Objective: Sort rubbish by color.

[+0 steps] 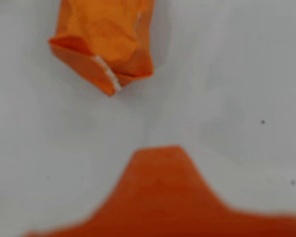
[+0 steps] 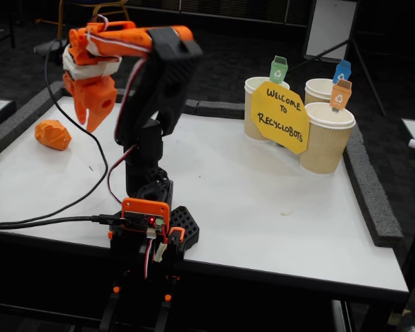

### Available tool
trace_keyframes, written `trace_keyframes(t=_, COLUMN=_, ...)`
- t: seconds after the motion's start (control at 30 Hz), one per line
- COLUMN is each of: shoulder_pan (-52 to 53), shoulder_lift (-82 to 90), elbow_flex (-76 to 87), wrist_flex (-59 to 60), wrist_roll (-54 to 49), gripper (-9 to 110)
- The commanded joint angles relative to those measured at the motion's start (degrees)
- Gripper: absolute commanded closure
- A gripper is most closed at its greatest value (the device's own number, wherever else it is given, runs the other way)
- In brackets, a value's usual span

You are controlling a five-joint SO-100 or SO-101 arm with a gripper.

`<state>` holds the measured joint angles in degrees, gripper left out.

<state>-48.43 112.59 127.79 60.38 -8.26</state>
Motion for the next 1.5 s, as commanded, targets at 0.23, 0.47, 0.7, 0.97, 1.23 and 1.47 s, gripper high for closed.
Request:
trace_keyframes(t=0.23, shoulder_pan=-1.6, shoulder_lift=-16.9, elbow_flex=-18.8, wrist_flex=-2.2, wrist_roll=-1.5, gripper=88)
trace_keyframes(t=0.47, shoulder_pan=-3.6, shoulder_lift=-19.7, elbow_flex=-24.6, wrist_flex=-1.4, wrist_roll=-1.5, gripper=85)
trace_keyframes(t=0.7, shoulder_pan=-6.9, shoulder_lift=-20.2, elbow_flex=-28.7, wrist_flex=-0.9, wrist_roll=-1.5, gripper=83)
trace_keyframes(t=0.97, shoulder_pan=-9.1, shoulder_lift=-25.5, elbow_flex=-30.7, wrist_flex=-0.5, wrist_roll=-1.5, gripper=75)
trace_keyframes(t=1.23, shoulder_pan=-9.0, shoulder_lift=-31.4, elbow_flex=-34.5, wrist_flex=-0.6, wrist_roll=-1.5, gripper=70)
trace_keyframes(t=1.47, shoulder_pan=-5.5, shoulder_lift=-33.0, elbow_flex=-37.6, wrist_flex=-3.8, wrist_roll=-1.5, gripper=70)
